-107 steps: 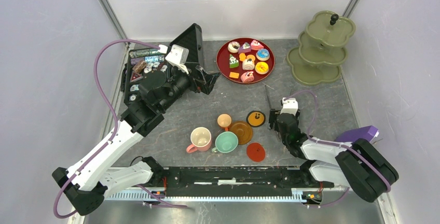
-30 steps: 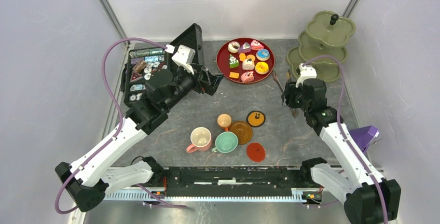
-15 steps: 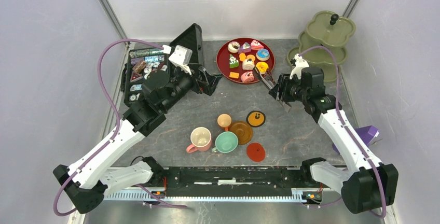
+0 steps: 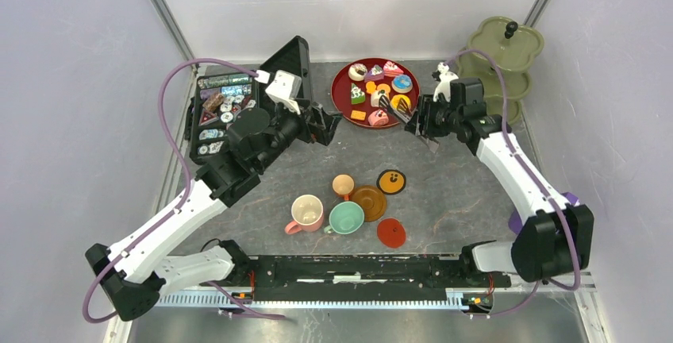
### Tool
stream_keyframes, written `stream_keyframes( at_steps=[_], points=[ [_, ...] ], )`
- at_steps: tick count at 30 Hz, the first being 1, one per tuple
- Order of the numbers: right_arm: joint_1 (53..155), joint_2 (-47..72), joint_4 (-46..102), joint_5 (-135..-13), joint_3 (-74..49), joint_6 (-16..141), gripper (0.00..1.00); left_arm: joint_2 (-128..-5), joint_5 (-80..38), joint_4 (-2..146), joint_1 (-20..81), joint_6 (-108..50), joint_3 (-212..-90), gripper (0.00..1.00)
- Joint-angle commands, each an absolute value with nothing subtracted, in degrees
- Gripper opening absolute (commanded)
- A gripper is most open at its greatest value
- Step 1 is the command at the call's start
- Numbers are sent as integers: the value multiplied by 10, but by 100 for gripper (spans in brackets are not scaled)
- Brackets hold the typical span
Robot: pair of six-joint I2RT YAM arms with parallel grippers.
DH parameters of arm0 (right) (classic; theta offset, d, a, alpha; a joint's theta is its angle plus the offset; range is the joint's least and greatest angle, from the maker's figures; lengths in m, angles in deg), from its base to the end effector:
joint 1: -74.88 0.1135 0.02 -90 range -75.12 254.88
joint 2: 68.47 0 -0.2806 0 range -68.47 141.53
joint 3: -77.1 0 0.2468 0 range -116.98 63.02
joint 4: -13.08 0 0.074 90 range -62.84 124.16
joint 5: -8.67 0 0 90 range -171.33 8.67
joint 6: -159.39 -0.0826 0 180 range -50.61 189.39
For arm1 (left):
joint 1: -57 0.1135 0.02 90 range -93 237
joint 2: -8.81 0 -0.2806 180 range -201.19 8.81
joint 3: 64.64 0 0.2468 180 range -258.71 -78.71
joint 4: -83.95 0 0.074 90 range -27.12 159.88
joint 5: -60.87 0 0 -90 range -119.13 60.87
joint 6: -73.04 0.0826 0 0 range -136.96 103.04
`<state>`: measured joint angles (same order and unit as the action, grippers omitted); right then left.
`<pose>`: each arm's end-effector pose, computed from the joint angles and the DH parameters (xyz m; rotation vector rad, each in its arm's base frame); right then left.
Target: Serve the afternoon tea
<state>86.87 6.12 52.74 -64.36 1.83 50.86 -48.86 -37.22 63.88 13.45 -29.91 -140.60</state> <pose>0.2994 0.0882 0.2907 -0.0320 2.2894 0.6155 0.1964 -0.1707 0.4232 0.3236 1.6081 -0.6490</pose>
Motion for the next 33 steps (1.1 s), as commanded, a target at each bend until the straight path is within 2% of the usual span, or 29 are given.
stream_keyframes(
  at_steps=[1,12,22,33],
  points=[
    [867,105,555,-637,-67,547,54,-501,-459,644,96,-237,-1417,100],
    [870,174,568,-640,-101,614,54,-531,-499,564,94,-249,-1488,100],
    [896,203,563,-656,-100,640,56,-504,-538,583,94,-215,-1445,100],
    [952,218,563,-746,-106,652,56,-496,-534,602,94,-215,-1412,100]
  ],
)
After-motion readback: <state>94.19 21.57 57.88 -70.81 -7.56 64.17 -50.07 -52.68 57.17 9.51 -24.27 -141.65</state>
